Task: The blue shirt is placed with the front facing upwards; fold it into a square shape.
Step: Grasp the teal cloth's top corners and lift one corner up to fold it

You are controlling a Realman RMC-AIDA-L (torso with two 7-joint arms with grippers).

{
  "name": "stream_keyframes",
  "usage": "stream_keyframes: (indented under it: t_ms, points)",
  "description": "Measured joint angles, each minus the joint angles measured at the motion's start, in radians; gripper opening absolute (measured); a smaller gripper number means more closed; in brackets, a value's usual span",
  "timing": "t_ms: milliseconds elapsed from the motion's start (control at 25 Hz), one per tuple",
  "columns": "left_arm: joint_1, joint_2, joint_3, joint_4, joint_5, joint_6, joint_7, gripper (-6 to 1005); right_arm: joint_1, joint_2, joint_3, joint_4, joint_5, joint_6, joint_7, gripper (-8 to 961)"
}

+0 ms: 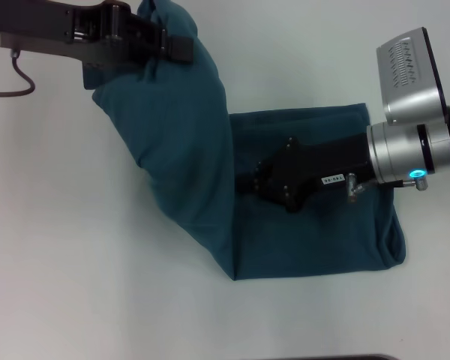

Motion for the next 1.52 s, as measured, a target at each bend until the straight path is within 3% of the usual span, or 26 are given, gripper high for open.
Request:
stream_keyframes:
  t_ms: [360, 960, 1520]
  points:
    - [-0.004, 0.006, 0.000, 0.007, 0.000, 0.000, 0.004, 88, 0.030, 0.002, -0.005, 0.071, 0.043, 0.055, 0.006, 4]
    - [-0.006, 0.005, 0.000, 0.006, -0.016, 0.011, 0.022, 88, 0.168, 0.023, -0.032, 0.330, 0.140, 0.230, -0.109, 5]
    - [0.003, 0.014, -0.016, 0.001, -0.022, 0.008, 0.022, 88, 0.197, 0.019, -0.024, 0.365, 0.148, 0.218, -0.125, 6]
